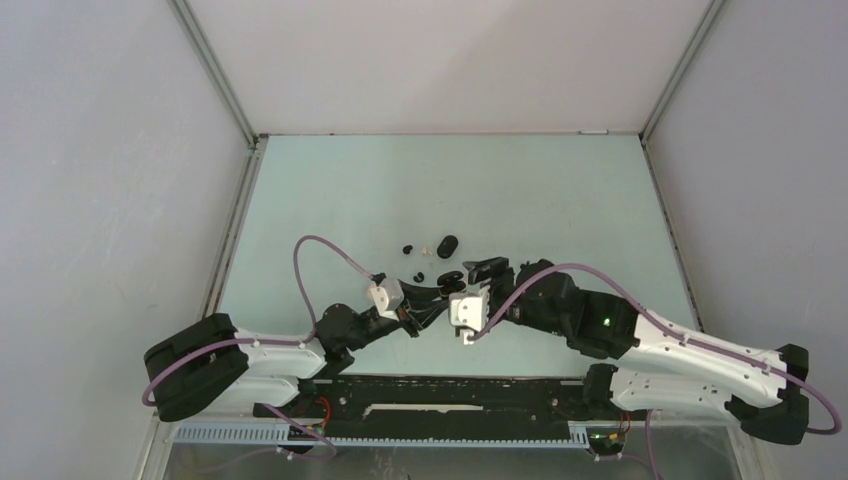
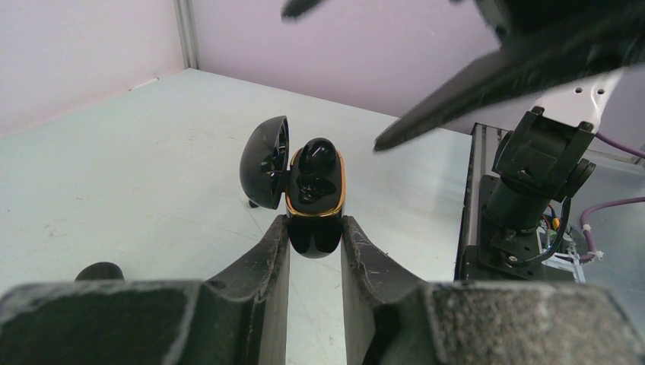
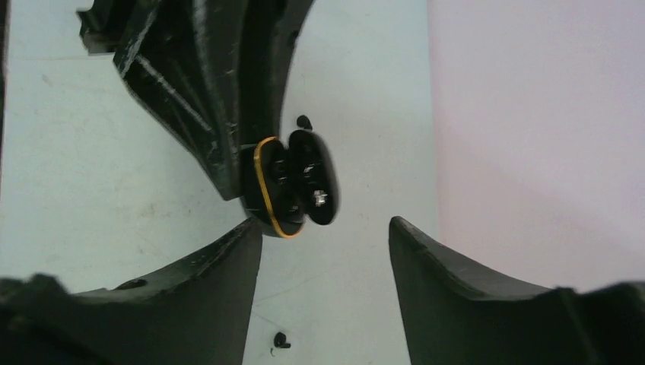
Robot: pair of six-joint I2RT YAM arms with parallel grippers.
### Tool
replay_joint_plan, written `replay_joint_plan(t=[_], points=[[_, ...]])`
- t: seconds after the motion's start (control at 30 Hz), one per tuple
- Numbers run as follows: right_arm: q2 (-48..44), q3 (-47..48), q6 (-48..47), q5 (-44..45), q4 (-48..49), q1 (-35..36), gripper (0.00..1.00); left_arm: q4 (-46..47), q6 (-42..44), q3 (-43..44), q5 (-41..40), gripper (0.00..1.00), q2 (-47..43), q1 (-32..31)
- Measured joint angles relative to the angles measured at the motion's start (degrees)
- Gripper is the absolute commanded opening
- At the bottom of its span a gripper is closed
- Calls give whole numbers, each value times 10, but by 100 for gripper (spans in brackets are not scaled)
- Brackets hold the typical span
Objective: Insert the wireless bluetooth earbuds into the charging case
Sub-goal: Insert the right earbud into the right side groove of the charging case, then adjust the left earbud at the center of the board.
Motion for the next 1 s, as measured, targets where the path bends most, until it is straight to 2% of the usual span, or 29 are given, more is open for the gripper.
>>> replay_joint_plan(t=[0.2,0.43,0.53,0.63,0.8,1.0], points=[[10,114,85,-60,-71,-82,71,0,0,0,0,0,0,0],[32,176,174,-152,-140,-298,71,4,0,0,0,0,0,0],[76,183,191,-201,-188,-397,58,4,0,0,0,0,0,0],[139,186,191,-239,-236,-464,42,4,0,0,0,0,0,0],[257,183,180,-256,-280,-530,42,4,0,0,1,0,0,0],[356,173,165,-240,-231,-553,46,4,-1,0,3,0,2,0]])
